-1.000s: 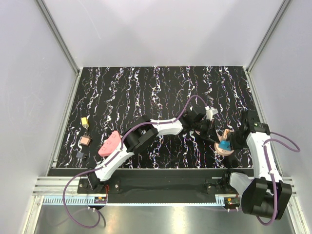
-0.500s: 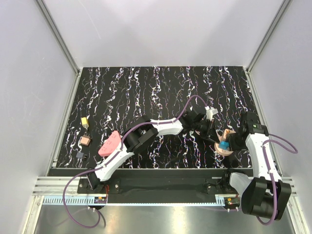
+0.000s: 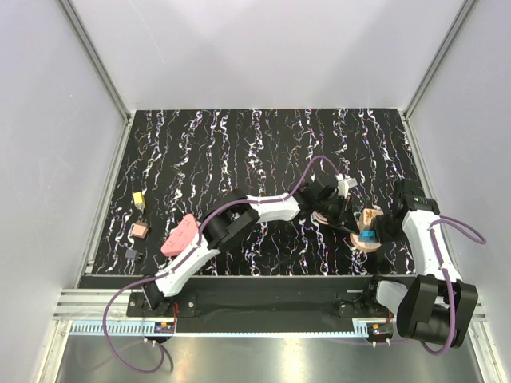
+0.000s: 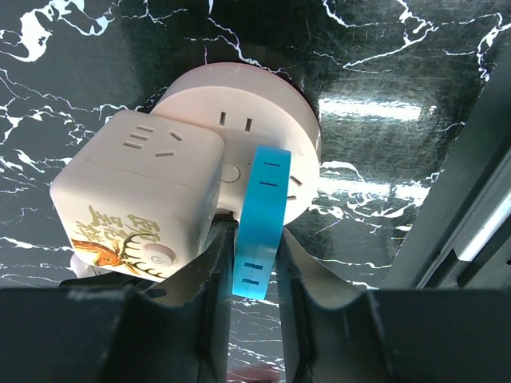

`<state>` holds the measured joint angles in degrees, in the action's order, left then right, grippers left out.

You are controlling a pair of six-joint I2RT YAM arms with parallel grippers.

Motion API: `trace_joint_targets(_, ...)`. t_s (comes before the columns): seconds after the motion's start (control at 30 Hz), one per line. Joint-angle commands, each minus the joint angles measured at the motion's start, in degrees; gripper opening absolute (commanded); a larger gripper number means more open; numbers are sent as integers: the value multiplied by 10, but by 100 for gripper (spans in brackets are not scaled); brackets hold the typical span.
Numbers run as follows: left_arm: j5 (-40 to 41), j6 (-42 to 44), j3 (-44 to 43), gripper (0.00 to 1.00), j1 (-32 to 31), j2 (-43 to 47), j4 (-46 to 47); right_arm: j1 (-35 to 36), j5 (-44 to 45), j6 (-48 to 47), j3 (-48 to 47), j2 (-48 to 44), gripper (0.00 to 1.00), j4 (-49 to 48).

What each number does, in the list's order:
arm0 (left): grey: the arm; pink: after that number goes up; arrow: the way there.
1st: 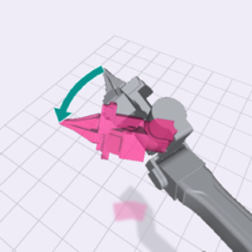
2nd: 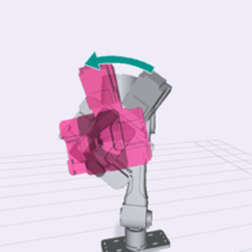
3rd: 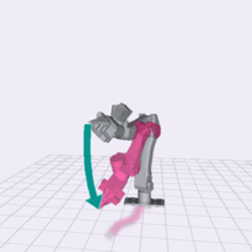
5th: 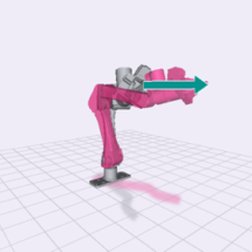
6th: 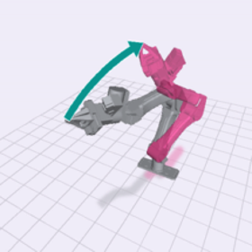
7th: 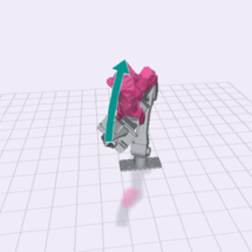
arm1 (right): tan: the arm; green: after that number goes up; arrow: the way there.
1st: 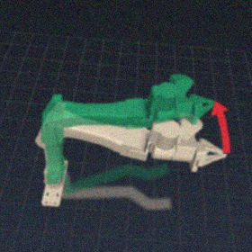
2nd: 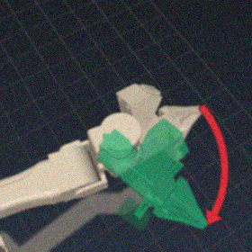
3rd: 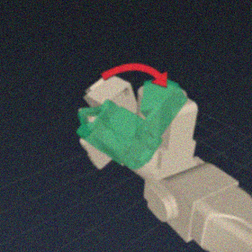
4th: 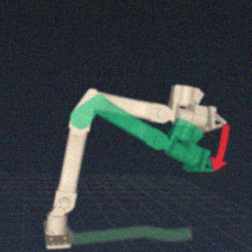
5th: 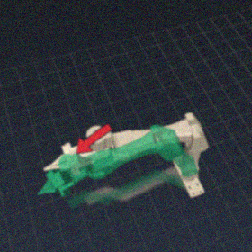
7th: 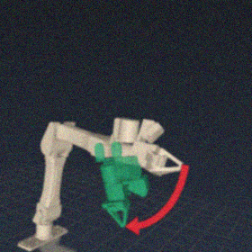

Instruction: Pull the plug off the socket

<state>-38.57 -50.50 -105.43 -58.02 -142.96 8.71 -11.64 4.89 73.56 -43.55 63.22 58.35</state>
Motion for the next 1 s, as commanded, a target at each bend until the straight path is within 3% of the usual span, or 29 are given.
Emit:
trace_joint_targets(0.0, -5, 17, -14, 11, -8, -14, -5, -1, -22, -6, -24, -14, 0, -7)
trace_joint_targets(0.33, 16, 36, -27, 8, -10, -22, -56, -1, -67, 5, -35, -36, 0, -7)
trace_joint_targets(0.77, 32, 56, -15, 7, -15, -21, -68, -3, -84, 4, -48, 1, 0, -16)
trace_joint_targets(0.97, 45, 80, -42, 6, -16, -29, -120, -8, -102, 11, -46, -8, 0, -22)
